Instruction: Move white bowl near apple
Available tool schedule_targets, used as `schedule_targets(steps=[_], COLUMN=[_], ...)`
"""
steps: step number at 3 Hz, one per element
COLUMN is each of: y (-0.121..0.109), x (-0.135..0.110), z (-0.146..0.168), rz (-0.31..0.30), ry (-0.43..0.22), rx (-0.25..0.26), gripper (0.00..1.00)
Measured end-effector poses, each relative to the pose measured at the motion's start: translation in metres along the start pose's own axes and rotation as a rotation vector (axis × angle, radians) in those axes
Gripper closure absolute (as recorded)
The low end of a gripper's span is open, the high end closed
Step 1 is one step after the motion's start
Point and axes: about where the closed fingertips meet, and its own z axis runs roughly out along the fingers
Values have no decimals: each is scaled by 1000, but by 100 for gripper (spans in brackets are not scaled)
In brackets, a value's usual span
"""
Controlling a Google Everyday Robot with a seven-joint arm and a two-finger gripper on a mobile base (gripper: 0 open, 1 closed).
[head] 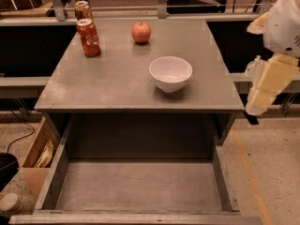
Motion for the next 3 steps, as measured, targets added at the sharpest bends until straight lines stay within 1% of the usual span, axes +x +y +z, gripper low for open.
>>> schedule_targets(steps=[1,2,3], y=[-25,-36,-30], x=[-17,-35,-57], z=[32,66,97], rz=[-57,-123,-184], ry=[9,-5,-85], rx=[-18,-38,-60], gripper=[0,0,0])
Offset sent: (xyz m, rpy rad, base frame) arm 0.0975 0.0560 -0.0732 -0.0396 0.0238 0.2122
